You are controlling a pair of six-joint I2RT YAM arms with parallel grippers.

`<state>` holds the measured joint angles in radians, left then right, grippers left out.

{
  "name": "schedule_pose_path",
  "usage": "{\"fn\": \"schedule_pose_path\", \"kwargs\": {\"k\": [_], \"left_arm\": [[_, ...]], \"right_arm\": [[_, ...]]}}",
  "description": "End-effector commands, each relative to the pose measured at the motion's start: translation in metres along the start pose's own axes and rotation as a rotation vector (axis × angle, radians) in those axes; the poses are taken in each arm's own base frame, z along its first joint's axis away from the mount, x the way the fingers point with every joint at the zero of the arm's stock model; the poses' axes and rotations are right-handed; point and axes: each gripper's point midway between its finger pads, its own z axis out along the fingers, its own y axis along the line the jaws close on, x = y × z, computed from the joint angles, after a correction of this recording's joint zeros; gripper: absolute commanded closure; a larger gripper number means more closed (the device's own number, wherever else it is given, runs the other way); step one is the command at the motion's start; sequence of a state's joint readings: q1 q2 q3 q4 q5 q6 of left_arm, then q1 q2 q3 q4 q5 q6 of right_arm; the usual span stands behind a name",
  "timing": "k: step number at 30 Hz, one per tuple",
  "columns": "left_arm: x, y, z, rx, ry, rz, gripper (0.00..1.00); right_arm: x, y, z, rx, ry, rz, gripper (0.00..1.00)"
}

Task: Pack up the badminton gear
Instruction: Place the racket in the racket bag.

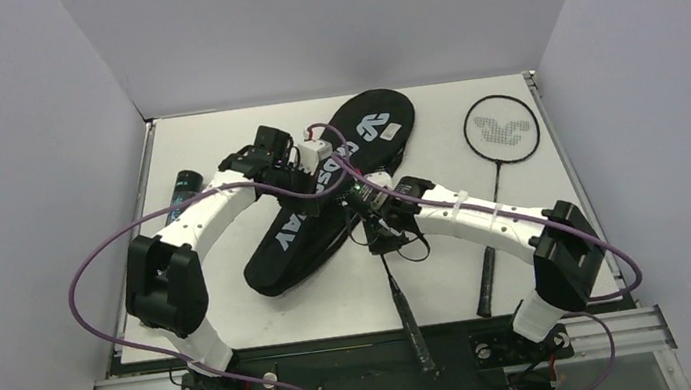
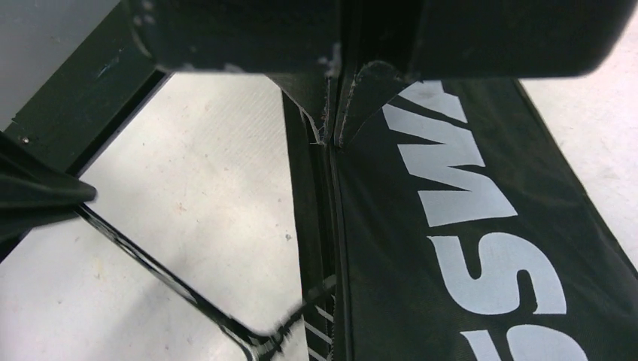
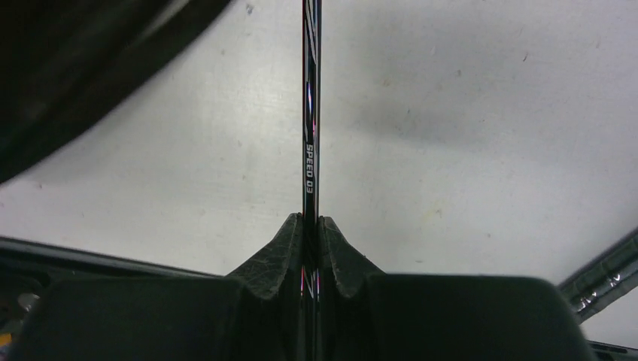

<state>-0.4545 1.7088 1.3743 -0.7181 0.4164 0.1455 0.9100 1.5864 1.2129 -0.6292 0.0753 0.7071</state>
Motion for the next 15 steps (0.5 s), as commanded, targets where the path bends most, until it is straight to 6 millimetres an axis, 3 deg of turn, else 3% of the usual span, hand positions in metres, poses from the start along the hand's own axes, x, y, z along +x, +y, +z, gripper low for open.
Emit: {"fn": "schedule_pose_path", "kwargs": {"k": [1,6,15], "left_arm": [[-0.001,-0.022,-0.017,0.077,-0.029,0.039,1.0],[0.005,-0.029,-0.018,0.118,-0.019,0.044,1.0],[0.01,-0.044,-0.023,0.198,0.01,0.053,1.0]], "right_arm": [[-0.036,-0.008,0.008,0.088,-0.101,0.12,1.0],[-0.045,-0.016,0.024,0.139,-0.114,0.172,1.0],[-0.071,0.014,0.036,0.03,-0.174,0.179,1.0]]}}
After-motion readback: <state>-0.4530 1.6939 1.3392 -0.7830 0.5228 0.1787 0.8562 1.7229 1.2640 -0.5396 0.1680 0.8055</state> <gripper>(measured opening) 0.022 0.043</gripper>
